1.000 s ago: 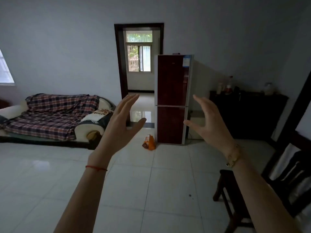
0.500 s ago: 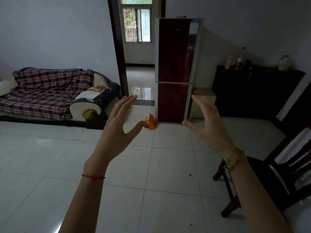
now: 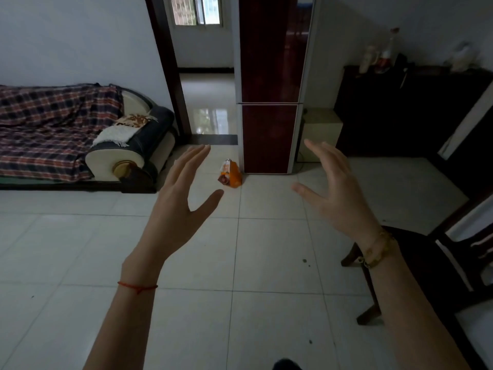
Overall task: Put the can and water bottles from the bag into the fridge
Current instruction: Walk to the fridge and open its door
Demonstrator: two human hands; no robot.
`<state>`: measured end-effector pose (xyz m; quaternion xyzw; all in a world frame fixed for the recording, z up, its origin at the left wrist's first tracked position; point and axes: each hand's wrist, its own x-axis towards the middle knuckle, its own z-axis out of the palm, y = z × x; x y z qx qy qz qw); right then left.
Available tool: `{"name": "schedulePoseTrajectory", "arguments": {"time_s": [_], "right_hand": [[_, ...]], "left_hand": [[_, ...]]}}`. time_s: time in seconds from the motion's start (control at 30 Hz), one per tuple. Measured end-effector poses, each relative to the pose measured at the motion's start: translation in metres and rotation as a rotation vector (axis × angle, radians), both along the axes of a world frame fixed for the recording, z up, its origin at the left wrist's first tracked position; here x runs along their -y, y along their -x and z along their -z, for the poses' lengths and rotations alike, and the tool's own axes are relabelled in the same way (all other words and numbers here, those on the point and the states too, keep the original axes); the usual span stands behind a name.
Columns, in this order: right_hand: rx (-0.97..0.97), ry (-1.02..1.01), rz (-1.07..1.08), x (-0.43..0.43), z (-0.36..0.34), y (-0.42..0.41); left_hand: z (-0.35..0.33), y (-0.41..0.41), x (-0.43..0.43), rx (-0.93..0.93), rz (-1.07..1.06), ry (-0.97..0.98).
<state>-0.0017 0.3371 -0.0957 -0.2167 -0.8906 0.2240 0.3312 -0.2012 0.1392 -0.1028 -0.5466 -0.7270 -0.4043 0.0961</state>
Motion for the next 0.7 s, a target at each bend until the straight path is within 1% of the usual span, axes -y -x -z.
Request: {"name": "schedulePoseTrajectory", "arguments": {"time_s": [0.2,0.37,0.7], "right_hand": [[0.033,0.047,0.024,-0.042,0.017,0.036],[0.073,0.073,0.041,-0.091,0.03,0.071],[0.081,0.095,-0.009,-0.233,0.025,0.154]], "left_hand": [[0.009,0.035,-0.046,0.038,0.032,0.037],[0.02,0.069,-0.102,0.037,0.046,0.077],[0.014,0.146,-0.245,0.04,0.037,0.094]]}}
